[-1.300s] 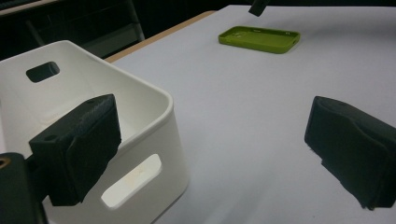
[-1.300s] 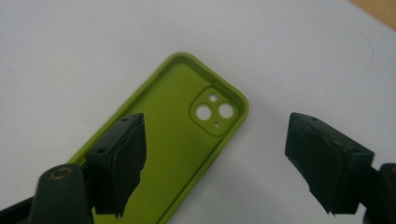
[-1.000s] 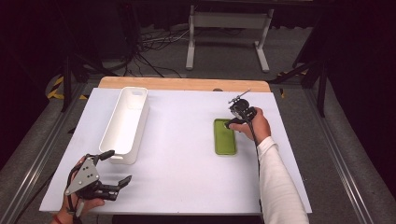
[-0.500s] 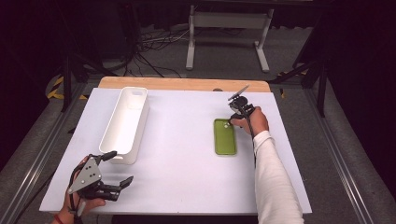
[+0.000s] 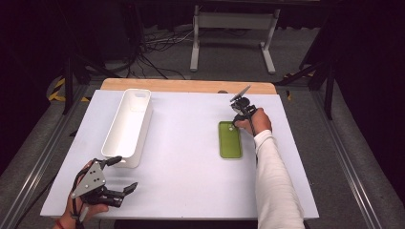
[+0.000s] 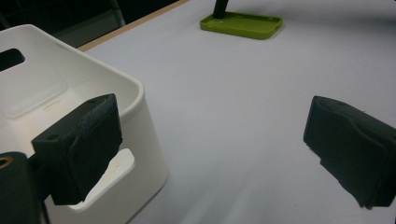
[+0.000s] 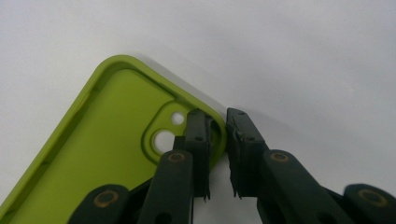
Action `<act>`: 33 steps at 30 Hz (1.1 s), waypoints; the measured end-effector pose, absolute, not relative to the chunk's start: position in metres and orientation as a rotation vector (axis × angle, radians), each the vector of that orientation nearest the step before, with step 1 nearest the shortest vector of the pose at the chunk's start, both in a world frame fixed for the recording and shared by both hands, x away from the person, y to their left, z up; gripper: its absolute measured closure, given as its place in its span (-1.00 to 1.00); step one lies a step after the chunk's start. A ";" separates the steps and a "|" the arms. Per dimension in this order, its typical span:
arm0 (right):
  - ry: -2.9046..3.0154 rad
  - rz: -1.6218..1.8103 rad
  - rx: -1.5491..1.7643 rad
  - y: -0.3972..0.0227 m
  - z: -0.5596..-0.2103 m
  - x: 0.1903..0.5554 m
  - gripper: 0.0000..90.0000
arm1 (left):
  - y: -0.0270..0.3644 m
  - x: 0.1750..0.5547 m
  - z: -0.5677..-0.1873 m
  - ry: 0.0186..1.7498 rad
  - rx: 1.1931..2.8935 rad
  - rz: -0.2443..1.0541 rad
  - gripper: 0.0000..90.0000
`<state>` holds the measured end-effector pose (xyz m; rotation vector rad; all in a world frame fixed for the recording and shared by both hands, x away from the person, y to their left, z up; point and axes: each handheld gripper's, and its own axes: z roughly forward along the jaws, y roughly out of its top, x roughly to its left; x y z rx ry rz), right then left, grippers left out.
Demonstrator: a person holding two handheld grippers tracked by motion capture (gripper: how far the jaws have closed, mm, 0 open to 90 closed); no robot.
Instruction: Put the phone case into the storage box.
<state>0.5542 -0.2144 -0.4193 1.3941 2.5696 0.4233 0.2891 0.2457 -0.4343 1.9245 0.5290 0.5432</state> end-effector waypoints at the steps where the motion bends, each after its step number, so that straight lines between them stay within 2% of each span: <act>1: 2.567 0.413 1.391 -0.214 -0.419 0.554 0.79 | 0.246 0.289 -0.434 0.529 1.926 0.543 -0.89; 19: 2.536 0.455 1.307 -0.210 -0.418 0.543 0.83 | 0.243 0.289 -0.435 0.529 1.944 0.540 -0.89; 33: 2.359 0.687 1.103 -0.210 -0.392 0.506 0.84 | 0.242 0.288 -0.433 0.530 1.938 0.545 -0.89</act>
